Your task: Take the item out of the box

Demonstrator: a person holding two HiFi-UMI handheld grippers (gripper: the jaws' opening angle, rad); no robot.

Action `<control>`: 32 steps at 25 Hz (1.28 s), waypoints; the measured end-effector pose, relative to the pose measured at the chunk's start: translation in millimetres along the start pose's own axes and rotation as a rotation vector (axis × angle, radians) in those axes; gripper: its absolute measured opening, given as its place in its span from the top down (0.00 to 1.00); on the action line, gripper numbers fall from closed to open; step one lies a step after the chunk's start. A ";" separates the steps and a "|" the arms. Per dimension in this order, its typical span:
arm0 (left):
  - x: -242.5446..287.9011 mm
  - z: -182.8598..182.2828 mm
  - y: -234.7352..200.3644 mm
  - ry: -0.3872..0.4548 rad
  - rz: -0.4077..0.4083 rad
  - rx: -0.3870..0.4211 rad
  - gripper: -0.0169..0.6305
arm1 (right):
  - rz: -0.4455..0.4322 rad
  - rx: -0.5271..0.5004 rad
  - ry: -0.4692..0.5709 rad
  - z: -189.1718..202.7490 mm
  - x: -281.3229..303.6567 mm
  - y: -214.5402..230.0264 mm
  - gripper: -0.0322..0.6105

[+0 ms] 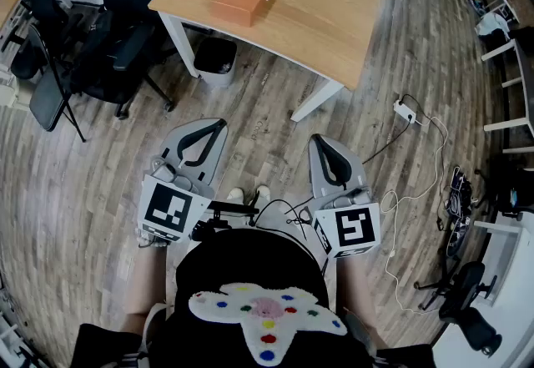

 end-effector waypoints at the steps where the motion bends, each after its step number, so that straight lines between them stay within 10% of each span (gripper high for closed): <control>1: 1.3 -1.5 0.8 0.003 0.003 -0.001 0.97 | 0.001 0.004 0.000 0.6 -0.2 1.4 0.94; 32: 30.7 -25.5 33.9 0.043 -0.127 -0.009 0.97 | -0.035 0.017 0.098 -2.9 -17.5 69.8 0.94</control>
Point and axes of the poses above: the fingertips, and each gripper's own axes: x forward along the fingers, y to its right, z out of its underside, the point moved 4 cm from there along -x, backward along the fingers, and after that the axes turned 6 degrees about y, right-handed, at the moved point
